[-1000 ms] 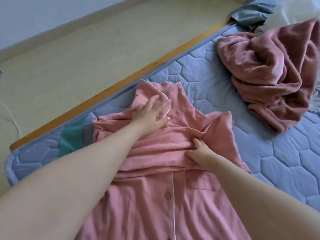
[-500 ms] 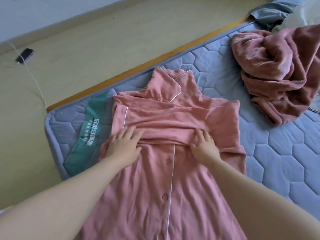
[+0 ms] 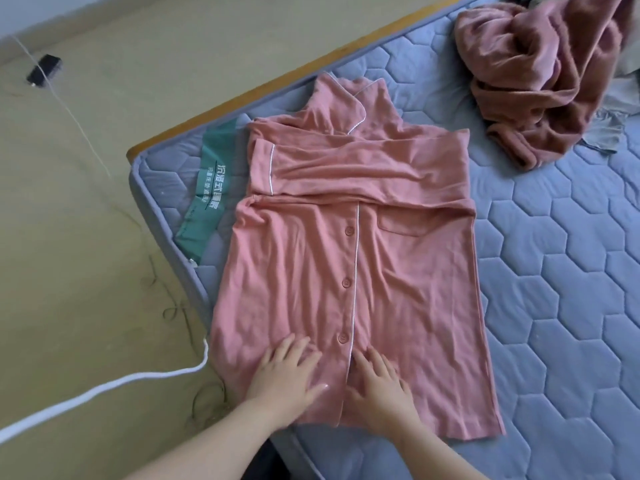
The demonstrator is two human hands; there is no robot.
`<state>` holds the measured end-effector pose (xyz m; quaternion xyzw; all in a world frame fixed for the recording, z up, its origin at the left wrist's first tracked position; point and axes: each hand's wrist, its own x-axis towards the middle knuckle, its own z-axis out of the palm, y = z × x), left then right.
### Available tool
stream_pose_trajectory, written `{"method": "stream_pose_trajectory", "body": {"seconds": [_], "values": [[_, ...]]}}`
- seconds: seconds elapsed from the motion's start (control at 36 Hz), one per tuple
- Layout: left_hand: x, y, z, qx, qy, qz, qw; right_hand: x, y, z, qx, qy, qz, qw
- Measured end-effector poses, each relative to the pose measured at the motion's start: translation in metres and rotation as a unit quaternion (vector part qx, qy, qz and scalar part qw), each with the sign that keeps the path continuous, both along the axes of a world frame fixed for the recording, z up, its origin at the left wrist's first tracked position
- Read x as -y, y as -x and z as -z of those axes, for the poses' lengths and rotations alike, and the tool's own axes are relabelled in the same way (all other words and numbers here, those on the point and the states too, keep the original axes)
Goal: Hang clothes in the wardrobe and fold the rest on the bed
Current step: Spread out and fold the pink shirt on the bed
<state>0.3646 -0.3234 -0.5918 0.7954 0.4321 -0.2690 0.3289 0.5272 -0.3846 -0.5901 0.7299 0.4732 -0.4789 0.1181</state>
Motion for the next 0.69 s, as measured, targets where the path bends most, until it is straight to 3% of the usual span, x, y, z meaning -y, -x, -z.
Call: {"method": "stream_pose_trajectory", "body": {"seconds": [0.14, 0.28, 0.42, 0.5, 0.58, 0.69], "values": [[0.028, 0.007, 0.015, -0.039, -0.008, 0.093, 0.995, 0.036, 0.001, 0.009, 0.051, 0.003, -0.075, 0.996], [0.04, 0.002, 0.024, -0.092, -0.061, 0.115, 0.987, 0.051, 0.0, 0.021, 0.119, -0.045, -0.103, 0.987], [0.036, 0.004, 0.033, -0.024, -0.181, 0.104, 0.978, 0.054, -0.01, 0.024, 0.185, -0.088, -0.121, 0.971], [0.033, 0.005, 0.032, -0.015, -0.208, 0.029, 0.978, 0.051, -0.01, 0.022, 0.218, -0.134, -0.077, 0.964], [0.024, -0.007, 0.007, -0.016, -0.187, -0.058, 0.98, 0.042, -0.01, 0.013, 0.16, -0.1, -0.024, 0.982], [0.012, -0.018, -0.017, 0.018, -0.158, -0.158, 0.975, 0.029, -0.025, -0.009, 0.099, -0.149, 0.062, 0.982]]}}
